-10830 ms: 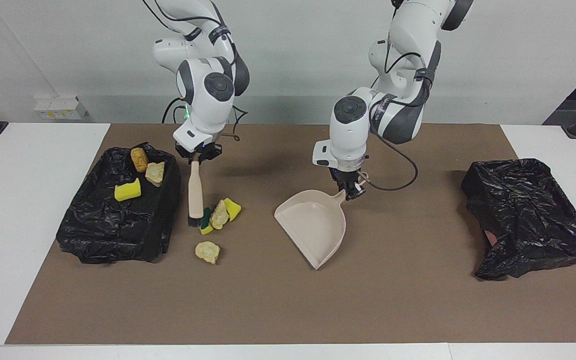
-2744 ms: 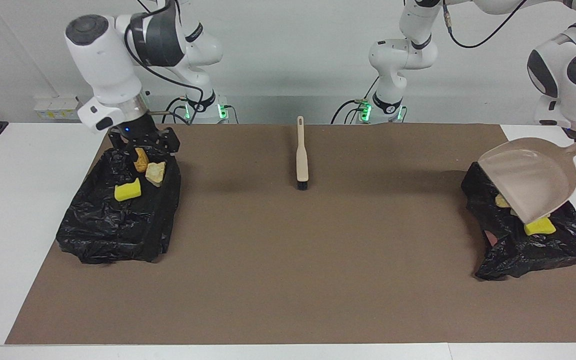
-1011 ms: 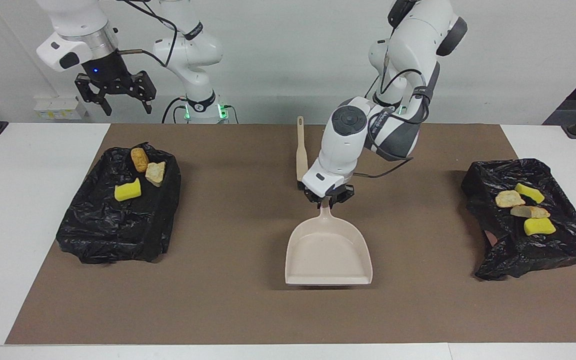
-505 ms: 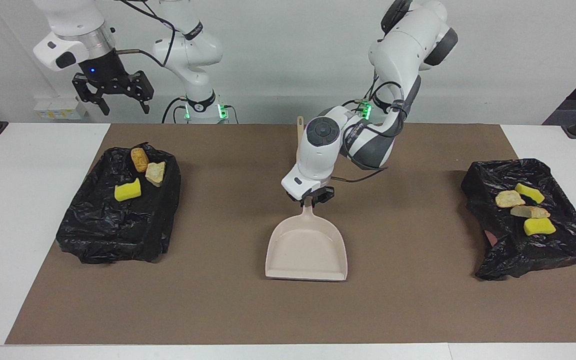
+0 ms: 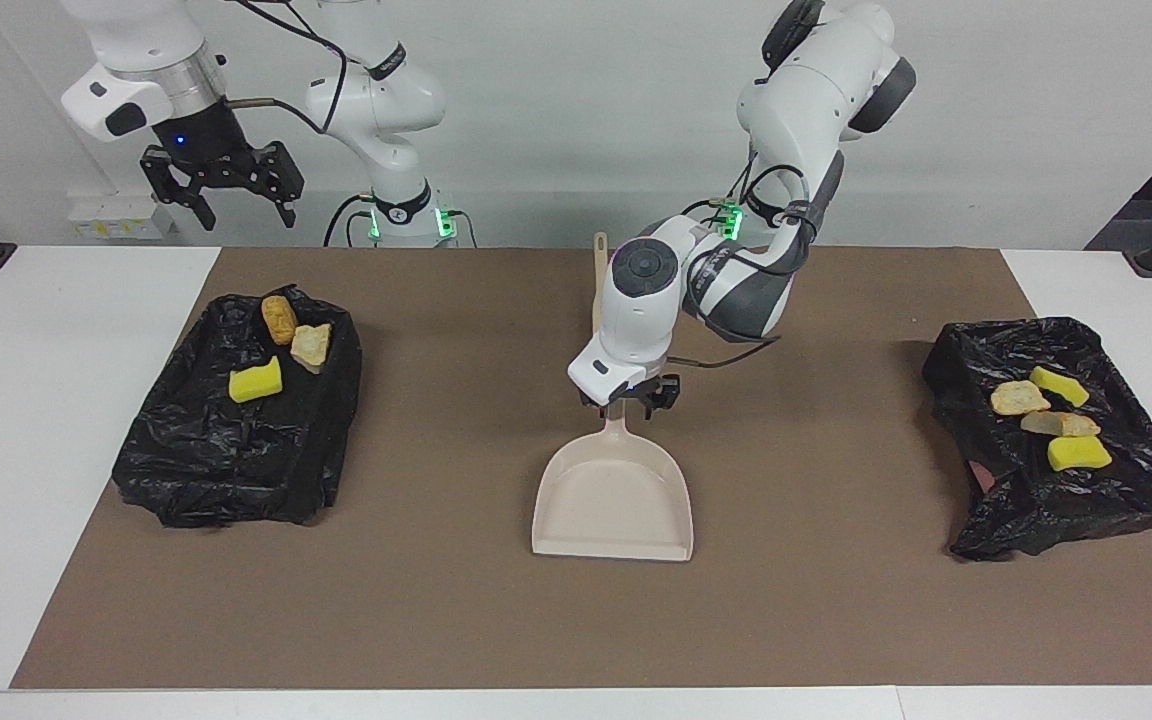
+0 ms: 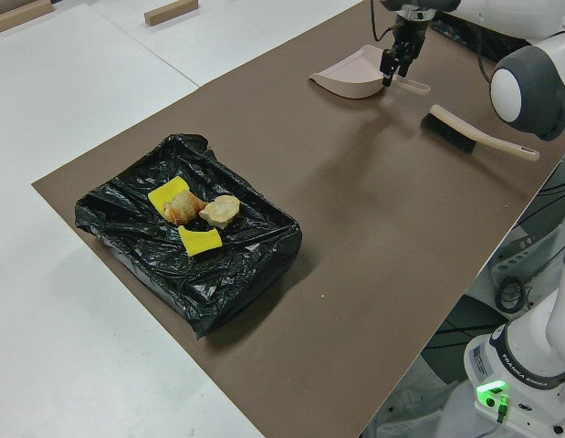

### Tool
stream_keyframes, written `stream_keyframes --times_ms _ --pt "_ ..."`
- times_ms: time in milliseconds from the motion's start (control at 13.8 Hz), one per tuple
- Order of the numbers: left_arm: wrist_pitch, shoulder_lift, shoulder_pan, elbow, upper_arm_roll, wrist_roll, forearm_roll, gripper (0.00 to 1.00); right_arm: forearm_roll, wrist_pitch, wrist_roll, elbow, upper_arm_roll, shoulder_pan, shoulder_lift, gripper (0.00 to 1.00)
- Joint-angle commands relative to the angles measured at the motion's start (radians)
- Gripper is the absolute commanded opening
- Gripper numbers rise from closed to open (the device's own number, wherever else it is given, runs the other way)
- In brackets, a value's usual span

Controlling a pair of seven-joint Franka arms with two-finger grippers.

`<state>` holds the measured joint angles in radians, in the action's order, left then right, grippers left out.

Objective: Sweep and dump trash in bin
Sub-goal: 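Place the dustpan on the table center with the left gripper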

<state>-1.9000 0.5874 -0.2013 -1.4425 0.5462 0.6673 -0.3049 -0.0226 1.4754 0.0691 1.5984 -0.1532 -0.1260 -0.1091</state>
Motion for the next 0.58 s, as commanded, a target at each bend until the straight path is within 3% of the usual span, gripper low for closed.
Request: stream_keyframes --times_ms 0,361,505 --pt "0.027 -0.165 -0.001 -0.093 -0.086 -0.005 0.004 1.0 -0.002 -0.006 0.008 -0.003 0.001 -0.007 -0.007 1.0" --pt "0.032 -0.439 -0.006 -0.274 -0.274 -0.309 0.159 1.0 -0.002 -0.006 0.008 -0.003 0.0 -0.007 -0.007 1.0" --pt "0.091 -0.555 -0.01 -0.344 -0.348 -0.426 0.196 1.0 -0.002 -0.006 0.008 -0.003 0.0 -0.007 -0.007 1.0"
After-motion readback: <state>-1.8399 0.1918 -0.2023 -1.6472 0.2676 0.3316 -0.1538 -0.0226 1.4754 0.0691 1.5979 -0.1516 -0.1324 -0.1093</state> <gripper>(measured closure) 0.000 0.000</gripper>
